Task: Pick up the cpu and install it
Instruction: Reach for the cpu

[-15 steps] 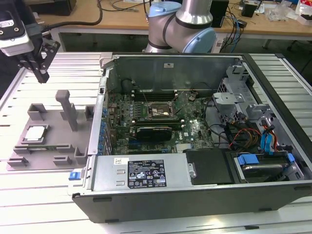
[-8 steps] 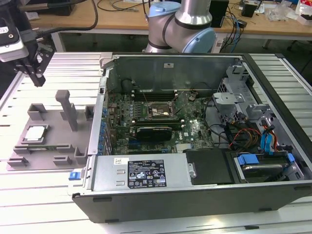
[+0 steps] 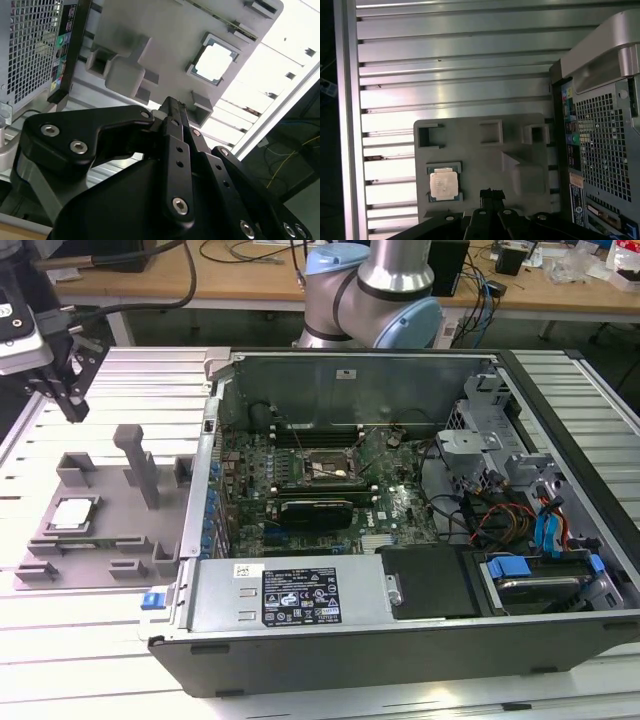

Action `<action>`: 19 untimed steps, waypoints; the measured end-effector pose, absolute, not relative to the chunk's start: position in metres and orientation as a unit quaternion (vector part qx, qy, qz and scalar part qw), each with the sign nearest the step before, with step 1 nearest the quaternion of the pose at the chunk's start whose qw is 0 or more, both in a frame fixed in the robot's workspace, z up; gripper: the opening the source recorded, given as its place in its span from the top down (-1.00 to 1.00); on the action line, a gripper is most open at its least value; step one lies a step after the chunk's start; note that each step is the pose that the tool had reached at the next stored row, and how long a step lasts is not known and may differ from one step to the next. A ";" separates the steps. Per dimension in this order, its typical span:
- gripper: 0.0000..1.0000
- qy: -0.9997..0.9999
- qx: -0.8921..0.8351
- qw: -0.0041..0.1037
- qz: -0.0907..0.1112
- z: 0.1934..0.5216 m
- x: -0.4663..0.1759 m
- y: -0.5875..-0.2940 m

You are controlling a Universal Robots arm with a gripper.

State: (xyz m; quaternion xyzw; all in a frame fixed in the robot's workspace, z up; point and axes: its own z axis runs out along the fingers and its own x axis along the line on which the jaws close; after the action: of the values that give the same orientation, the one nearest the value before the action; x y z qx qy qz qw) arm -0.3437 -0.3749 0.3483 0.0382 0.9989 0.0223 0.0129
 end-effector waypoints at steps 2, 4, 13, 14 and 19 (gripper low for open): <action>0.79 0.999 0.038 0.013 0.022 0.346 -0.347 -0.375; 0.79 0.999 0.038 0.013 0.022 0.342 -0.350 -0.375; 0.79 0.999 0.038 0.013 0.022 0.330 -0.359 -0.380; 0.79 0.999 0.038 0.013 0.022 0.329 -0.359 -0.381; 0.79 0.999 0.038 0.013 0.022 0.322 -0.361 -0.385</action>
State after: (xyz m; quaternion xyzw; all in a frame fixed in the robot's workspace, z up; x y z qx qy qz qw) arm -0.3615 -0.3851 0.3217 0.0382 0.9989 0.0224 0.0130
